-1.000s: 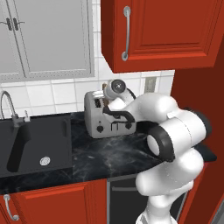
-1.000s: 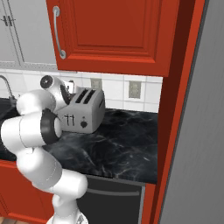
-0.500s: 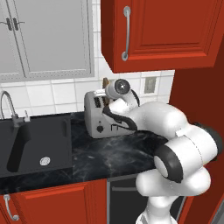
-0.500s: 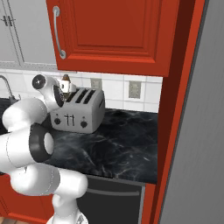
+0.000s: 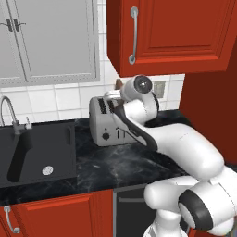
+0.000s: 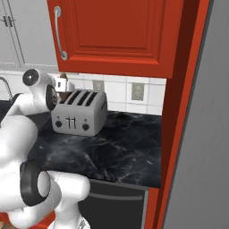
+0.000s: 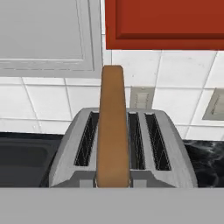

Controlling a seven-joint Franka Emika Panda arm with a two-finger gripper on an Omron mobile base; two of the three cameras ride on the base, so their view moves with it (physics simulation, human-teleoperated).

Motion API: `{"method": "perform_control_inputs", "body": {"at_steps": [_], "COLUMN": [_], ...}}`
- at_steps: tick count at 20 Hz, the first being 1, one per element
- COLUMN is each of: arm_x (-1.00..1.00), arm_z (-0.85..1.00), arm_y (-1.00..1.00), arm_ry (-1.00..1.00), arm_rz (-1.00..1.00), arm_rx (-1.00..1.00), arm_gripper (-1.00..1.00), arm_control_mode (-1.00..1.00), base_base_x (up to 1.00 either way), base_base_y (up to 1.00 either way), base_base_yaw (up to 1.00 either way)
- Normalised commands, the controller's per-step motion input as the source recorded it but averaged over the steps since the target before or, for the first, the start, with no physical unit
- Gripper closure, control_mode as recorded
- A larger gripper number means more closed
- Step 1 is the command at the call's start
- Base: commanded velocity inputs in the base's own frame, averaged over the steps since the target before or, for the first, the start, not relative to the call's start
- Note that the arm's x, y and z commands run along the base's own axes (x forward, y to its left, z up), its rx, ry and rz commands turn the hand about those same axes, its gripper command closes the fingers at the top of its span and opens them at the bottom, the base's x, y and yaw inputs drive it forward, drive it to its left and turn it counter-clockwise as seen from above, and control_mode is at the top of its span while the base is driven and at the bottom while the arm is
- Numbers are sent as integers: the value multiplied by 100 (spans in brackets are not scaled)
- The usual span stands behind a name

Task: Start the toaster. Once the lever pops up, take the bread to the plate on the dining counter.

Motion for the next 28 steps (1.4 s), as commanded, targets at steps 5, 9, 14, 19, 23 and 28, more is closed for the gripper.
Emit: {"method": "perform_control_inputs", "body": {"at_steps": [5, 9, 14, 19, 23, 28], "arm_x": [-88, -69, -85, -88, -89, -83], "arm_z": [0, 0, 3, 0, 0, 2], "arm_y": [-6, -8, -37, -49, -52, -44], "arm_ry": [12, 4, 3, 6, 10, 9], "arm_rz": [0, 0, 0, 0, 0, 0], "arm_rx": [0, 0, 0, 0, 0, 0], "arm_gripper": [100, 100, 100, 100, 100, 100], "arm_control_mode": [-100, -100, -100, -100, -100, -100], "base_base_x": [0, 0, 0, 0, 0, 0], "base_base_y": [0, 0, 0, 0, 0, 0], "base_base_yaw": [0, 0, 0, 0, 0, 0]}}
